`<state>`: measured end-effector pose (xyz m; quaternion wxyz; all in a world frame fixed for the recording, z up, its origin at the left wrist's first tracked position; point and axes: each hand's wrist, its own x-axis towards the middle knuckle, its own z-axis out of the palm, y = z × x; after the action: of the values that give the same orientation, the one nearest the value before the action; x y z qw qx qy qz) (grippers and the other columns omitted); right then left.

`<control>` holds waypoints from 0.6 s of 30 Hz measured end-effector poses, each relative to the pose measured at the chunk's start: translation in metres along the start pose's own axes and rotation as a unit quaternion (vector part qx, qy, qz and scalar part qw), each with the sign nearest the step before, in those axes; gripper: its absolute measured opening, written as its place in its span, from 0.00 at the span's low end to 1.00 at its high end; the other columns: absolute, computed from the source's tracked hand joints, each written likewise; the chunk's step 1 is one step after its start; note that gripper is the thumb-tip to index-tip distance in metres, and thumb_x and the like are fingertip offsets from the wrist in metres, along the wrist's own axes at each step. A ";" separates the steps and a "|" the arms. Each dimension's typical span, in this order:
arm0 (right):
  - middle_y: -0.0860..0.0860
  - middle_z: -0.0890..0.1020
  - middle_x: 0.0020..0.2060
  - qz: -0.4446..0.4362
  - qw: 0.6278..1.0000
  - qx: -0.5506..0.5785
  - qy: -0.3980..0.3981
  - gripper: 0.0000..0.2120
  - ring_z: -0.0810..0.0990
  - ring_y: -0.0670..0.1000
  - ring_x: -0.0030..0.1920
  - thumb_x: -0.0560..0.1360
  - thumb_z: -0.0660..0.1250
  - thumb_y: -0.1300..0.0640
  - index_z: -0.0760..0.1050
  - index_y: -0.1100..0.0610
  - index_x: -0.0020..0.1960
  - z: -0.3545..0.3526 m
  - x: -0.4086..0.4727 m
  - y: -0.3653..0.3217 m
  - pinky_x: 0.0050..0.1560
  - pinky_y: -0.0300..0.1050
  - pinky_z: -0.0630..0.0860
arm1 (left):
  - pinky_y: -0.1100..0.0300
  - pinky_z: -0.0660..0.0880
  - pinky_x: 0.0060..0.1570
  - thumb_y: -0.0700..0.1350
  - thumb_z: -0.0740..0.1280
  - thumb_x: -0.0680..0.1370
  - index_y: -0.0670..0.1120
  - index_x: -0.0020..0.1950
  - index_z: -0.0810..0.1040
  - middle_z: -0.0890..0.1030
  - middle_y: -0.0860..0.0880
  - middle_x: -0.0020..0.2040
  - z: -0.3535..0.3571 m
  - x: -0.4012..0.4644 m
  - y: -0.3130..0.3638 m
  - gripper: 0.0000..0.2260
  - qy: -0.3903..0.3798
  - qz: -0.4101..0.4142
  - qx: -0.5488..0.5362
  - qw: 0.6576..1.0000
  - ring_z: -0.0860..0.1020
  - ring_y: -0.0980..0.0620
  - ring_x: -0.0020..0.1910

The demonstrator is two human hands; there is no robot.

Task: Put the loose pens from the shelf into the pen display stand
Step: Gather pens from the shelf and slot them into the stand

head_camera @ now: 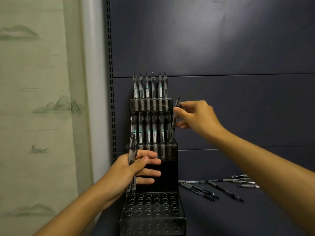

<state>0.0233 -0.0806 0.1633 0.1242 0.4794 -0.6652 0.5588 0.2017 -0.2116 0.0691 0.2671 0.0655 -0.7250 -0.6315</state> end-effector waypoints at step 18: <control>0.53 0.85 0.37 0.040 0.996 -0.024 -0.071 0.13 0.86 0.48 0.34 0.73 0.74 0.50 0.79 0.60 0.48 0.014 -0.013 0.015 0.39 0.43 0.84 | 0.56 0.82 0.46 0.40 0.59 0.82 0.45 0.57 0.80 0.85 0.47 0.53 0.009 0.002 -0.005 0.10 -0.030 0.009 0.027 0.999 0.85 0.45 0.50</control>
<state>0.0234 -0.0878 0.1400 0.0658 0.4873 -0.7043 0.5121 0.1944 -0.2054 0.0646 0.2491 0.0475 -0.7501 -0.6107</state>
